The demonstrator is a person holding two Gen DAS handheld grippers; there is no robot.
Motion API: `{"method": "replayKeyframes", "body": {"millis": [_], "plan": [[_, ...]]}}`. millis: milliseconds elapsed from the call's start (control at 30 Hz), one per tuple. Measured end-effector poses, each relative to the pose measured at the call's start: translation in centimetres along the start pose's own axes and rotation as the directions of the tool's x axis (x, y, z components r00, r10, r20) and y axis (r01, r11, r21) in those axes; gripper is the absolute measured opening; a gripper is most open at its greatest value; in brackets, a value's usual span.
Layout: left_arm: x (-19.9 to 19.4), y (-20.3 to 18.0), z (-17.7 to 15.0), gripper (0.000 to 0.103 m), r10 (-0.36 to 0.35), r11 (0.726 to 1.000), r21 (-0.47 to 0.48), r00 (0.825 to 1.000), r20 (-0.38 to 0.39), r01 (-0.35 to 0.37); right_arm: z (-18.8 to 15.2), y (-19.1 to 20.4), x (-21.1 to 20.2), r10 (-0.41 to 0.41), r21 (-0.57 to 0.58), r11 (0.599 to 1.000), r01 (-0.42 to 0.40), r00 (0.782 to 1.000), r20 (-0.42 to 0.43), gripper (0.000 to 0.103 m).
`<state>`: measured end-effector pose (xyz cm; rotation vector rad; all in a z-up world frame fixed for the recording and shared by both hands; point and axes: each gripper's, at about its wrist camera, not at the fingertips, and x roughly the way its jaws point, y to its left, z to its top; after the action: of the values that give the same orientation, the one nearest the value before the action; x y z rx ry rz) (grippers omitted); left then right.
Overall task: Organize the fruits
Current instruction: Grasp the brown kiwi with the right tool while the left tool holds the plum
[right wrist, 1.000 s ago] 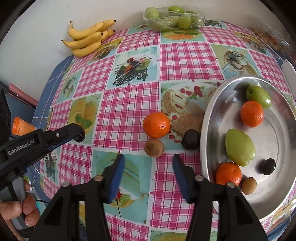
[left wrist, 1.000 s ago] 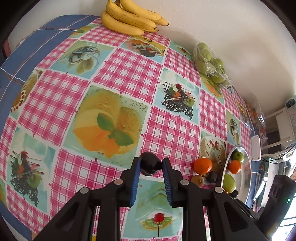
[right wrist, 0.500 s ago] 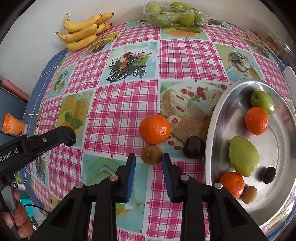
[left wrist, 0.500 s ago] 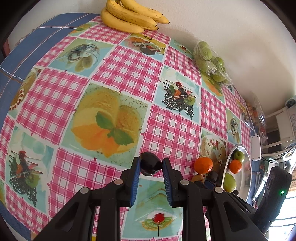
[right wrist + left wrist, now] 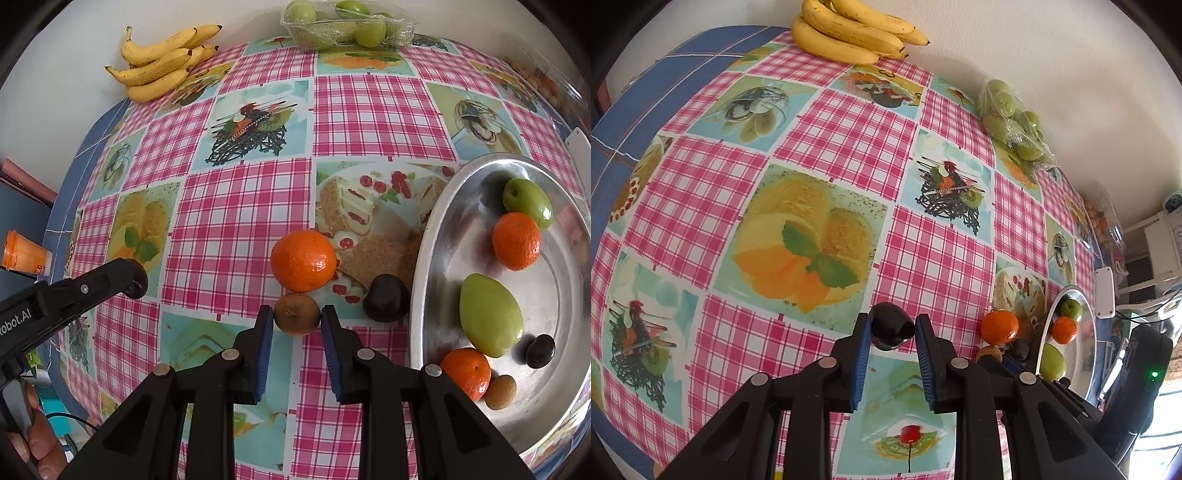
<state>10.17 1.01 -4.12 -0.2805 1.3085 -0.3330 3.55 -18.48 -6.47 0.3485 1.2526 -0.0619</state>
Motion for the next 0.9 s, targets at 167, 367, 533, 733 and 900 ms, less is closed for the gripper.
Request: {"method": "replayKeyframes", "body": {"millis": [167,367,533,733,900], "plan": [[-0.3,0.0,0.1,0.026,-0.003,1.000,-0.003,1.000,0.011,0.003,-0.1,0.0,-0.9,0.021,0.005,1.000,-0.022,1.000,0.018,0.027],[-0.9,-0.2,0.2,0.026,-0.008,1.000,0.005,1.000,0.029,0.008,-0.1,0.1,-3.4,0.056,0.003,0.998,-0.057,0.996,0.076,0.027],[-1.3,-0.4,0.2,0.026,-0.008,1.000,0.011,0.999,0.040,0.007,-0.1,0.1,-4.7,0.055,-0.001,0.998,-0.055,0.993,0.103,0.027],[-1.3,-0.8,0.1,0.026,-0.005,1.000,0.022,0.999,0.049,0.004,-0.3,-0.2,-5.5,0.044,0.000,0.999,-0.044,0.992,0.116,0.027],[-1.1,-1.8,-0.2,0.026,0.002,0.999,0.042,0.999,0.047,-0.004,-0.3,-1.2,-5.8,0.044,0.026,0.999,-0.048,0.992,0.120,0.027]]}}
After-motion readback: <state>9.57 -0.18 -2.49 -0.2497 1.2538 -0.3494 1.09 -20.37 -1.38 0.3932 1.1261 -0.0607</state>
